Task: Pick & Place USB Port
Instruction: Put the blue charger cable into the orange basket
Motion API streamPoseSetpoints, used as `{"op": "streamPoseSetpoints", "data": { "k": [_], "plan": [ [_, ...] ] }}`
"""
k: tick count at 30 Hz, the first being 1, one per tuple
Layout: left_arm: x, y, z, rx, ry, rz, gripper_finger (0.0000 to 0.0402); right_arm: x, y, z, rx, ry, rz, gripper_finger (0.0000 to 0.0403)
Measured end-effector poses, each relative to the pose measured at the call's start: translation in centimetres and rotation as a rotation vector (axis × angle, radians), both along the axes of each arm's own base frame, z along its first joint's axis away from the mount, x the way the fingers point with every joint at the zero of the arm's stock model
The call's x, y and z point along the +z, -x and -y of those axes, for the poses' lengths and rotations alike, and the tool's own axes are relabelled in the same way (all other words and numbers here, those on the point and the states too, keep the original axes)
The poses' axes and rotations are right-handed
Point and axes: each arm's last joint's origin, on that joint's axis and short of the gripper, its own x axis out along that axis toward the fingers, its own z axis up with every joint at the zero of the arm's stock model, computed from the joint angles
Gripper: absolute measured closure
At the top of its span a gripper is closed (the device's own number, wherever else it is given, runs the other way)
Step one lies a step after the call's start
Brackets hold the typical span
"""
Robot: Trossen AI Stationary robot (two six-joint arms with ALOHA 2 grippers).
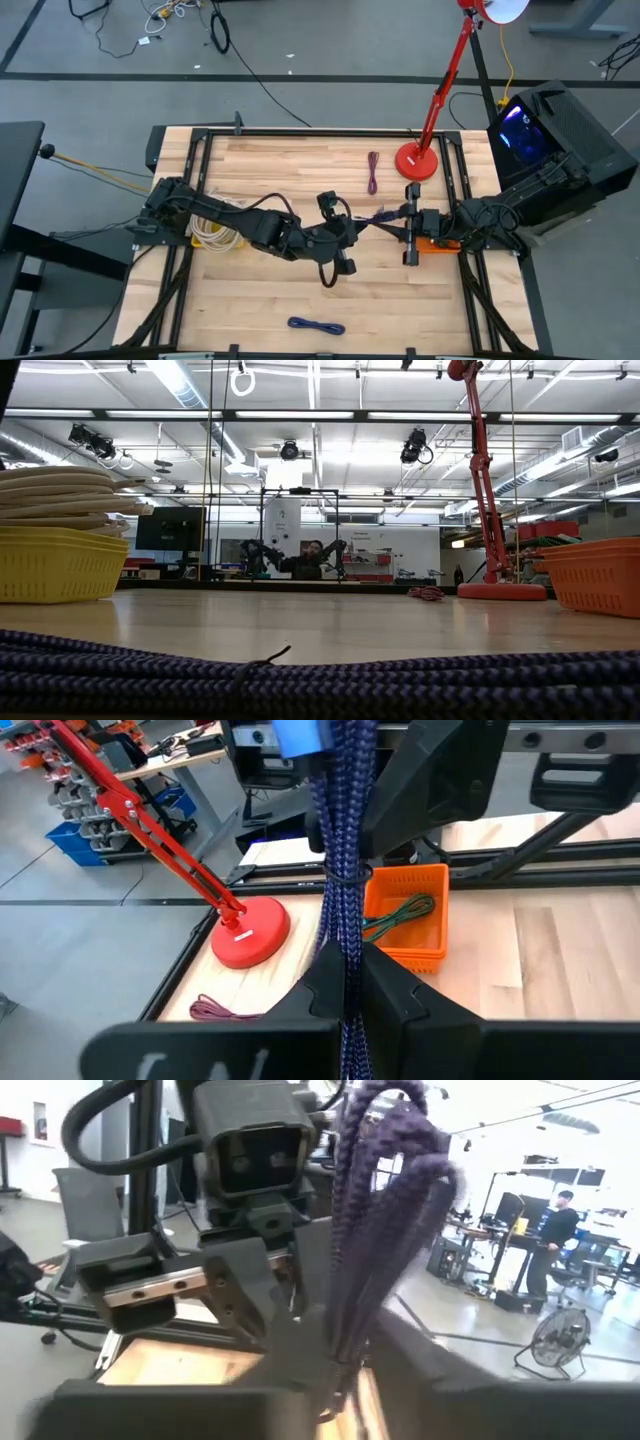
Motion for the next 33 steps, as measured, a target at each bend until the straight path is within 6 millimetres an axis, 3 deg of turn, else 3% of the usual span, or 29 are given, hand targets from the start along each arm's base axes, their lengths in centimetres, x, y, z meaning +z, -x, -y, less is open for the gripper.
{"op": "streamPoseSetpoints", "data": {
  "k": [2, 5, 26, 33],
  "plan": [
    [0.0, 0.0, -0.2, 0.005, 0.0, -0.001, 0.0385, 0.0, 0.0, 0.0, 0.002, 0.012, -0.001, 0.0383],
    [0.0, -0.1, -0.3, 0.011, 0.002, 0.002, 0.038, 0.0, 0.0, 0.0, 0.001, 0.004, 0.0, 0.0388],
    [-0.1, 0.0, -1.0, 0.092, -0.095, -0.029, 0.0256, -0.3, 0.1, 0.3, -0.082, 0.026, -0.041, 0.039],
    [0.4, 1.4, -1.8, 0.212, -0.172, -0.088, 0.021, -0.5, 1.0, 0.9, -0.138, -0.003, -0.102, 0.039]
  ]
}}
